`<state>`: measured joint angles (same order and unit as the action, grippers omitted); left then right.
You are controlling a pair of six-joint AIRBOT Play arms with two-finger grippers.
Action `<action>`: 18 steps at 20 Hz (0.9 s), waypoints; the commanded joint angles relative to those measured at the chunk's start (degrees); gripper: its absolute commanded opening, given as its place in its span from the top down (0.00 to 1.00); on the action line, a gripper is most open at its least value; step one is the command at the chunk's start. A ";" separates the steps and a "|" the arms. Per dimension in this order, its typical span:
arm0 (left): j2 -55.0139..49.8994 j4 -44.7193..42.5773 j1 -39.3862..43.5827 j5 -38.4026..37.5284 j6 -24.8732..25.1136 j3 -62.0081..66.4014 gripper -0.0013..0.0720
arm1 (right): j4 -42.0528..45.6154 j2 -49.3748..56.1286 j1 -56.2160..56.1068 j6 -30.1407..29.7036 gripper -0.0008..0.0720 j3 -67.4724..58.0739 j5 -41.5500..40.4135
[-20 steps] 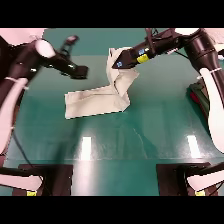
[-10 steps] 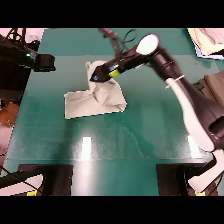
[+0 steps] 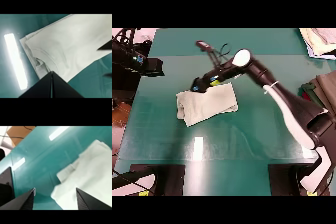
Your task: Fold the shirts.
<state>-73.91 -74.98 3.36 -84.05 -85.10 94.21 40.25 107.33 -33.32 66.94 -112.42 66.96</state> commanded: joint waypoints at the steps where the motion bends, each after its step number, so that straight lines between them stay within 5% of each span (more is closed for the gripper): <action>1: 0.00 0.07 -0.04 0.22 0.00 0.04 0.95 | 8.61 -1.33 7.87 4.07 0.23 0.20 11.41; 7: -0.02 0.39 -0.04 1.14 0.00 -0.02 0.95 | 8.79 -1.46 21.90 9.73 0.23 12.31 13.57; 9: -0.02 0.42 -0.04 1.16 0.00 -0.02 0.95 | 8.20 -1.44 23.39 9.73 0.11 18.67 10.47; 11: -0.02 0.42 -0.04 1.38 0.00 -0.02 0.95 | 4.11 -1.42 23.34 9.60 0.04 23.78 7.13; 18: -0.02 0.44 -0.04 1.55 0.76 -0.02 0.95 | -4.68 -1.22 15.72 8.44 0.04 29.66 -6.51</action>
<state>-73.91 -74.56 3.36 -82.54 -85.01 94.21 38.68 105.93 -14.66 75.94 -84.58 66.41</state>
